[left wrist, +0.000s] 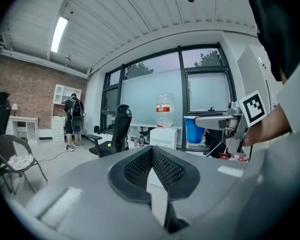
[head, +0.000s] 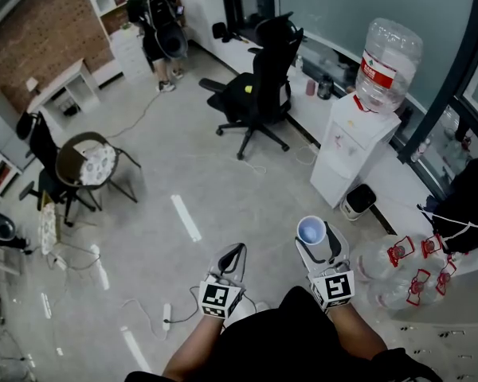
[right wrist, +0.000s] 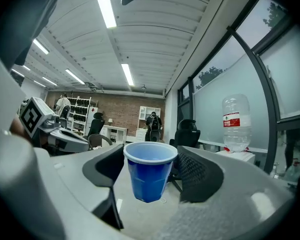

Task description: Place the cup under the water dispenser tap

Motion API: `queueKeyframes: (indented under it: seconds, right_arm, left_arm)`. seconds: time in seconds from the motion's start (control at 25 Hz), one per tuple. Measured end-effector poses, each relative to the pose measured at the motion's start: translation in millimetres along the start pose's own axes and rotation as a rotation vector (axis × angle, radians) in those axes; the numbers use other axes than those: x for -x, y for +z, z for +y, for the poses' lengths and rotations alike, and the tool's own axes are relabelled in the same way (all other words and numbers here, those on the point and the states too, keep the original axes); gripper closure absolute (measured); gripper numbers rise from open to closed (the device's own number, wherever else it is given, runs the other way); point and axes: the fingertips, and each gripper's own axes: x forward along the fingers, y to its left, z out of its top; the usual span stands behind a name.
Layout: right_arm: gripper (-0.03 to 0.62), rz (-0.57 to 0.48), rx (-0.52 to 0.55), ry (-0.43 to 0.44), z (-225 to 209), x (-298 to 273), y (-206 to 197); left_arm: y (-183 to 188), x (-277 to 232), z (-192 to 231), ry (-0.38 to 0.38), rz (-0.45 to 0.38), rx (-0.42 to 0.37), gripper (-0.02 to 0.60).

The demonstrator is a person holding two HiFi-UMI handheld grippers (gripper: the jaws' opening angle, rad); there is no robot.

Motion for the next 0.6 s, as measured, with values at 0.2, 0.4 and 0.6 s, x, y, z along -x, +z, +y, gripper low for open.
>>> queueKeyframes:
  seconds: [0.2,0.4,0.6]
  right_arm:
    - [0.264,0.007,0.002,0.019,10,-15,0]
    - [0.264,0.007,0.006,0.023,3,-37,0]
    - [0.263,0.034,-0.005,0.021,-14,-66,-15]
  left_arm:
    - [-4,-7,9,-0.013,0.005,0.010,0.566]
    - [-3,-24,18,-0.024,0.009,0.014,0.566]
    - [-5,-52,29,-0.033,0.022,0.009,0.565]
